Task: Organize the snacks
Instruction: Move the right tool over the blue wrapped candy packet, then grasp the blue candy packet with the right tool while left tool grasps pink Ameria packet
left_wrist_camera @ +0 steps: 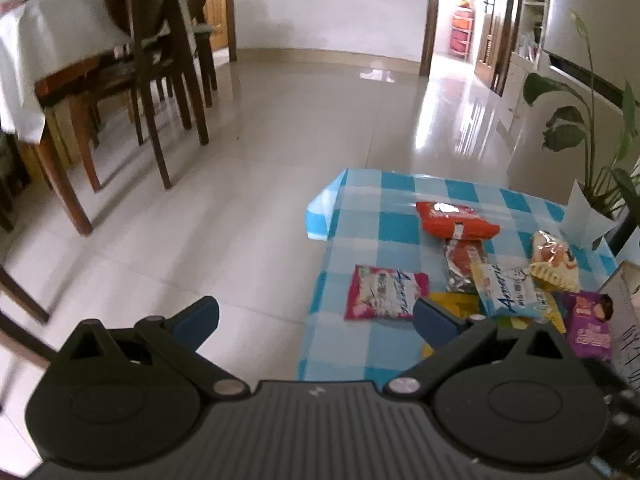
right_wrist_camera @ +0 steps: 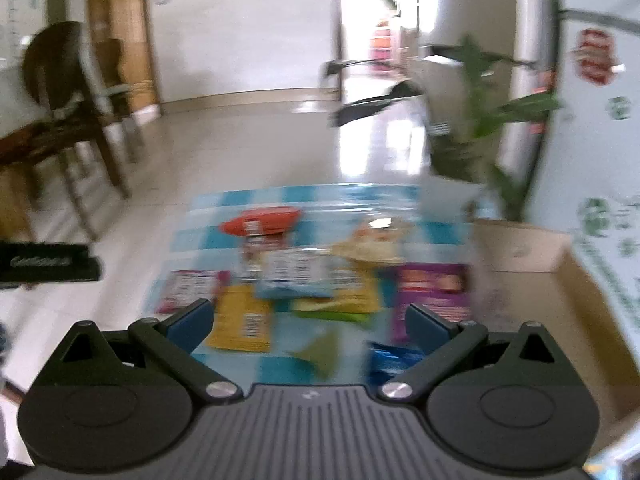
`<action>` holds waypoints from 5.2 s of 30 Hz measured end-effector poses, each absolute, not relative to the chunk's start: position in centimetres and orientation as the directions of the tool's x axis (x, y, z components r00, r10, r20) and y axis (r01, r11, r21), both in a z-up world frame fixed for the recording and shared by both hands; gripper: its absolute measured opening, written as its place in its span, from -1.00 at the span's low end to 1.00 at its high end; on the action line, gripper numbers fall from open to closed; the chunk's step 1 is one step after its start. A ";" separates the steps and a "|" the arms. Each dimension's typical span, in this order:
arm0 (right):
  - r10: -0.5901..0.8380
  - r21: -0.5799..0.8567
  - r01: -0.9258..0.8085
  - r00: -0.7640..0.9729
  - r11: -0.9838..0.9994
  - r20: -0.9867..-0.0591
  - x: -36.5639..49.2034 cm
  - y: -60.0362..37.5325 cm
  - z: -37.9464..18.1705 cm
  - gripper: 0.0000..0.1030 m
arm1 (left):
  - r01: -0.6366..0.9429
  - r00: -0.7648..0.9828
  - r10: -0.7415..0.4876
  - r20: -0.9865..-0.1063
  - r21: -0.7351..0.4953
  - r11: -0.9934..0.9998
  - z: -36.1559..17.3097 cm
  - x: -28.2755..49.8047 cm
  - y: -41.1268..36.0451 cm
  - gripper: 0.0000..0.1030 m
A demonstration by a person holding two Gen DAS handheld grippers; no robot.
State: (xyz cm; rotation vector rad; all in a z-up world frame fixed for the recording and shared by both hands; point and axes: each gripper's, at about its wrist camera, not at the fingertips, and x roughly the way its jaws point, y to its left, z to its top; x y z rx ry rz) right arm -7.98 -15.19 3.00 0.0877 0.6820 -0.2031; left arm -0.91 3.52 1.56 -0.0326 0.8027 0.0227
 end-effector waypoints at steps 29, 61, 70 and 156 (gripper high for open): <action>-0.291 -0.082 0.368 0.558 0.926 -0.777 -6.3 -16.7 -1.1 1.00 | 0.064 0.624 0.069 -0.779 0.139 0.988 -2.0 -2.4 -1.2 0.99; -0.264 -0.068 0.345 0.559 0.936 -0.786 -6.4 -17.0 -1.5 1.00 | 0.099 0.619 0.052 -0.784 0.143 0.985 -2.4 -2.5 -2.1 0.94; -0.264 -0.068 0.345 0.561 0.936 -0.785 -6.4 -17.0 -1.5 1.00 | 0.107 0.620 0.050 -0.783 0.148 0.983 -2.4 -2.6 -2.3 0.90; 0.246 0.185 -0.164 0.594 0.969 -0.766 -4.9 -21.8 -2.8 0.74 | 0.113 0.423 -0.090 -0.902 -0.046 0.993 -8.2 14.2 -1.8 0.91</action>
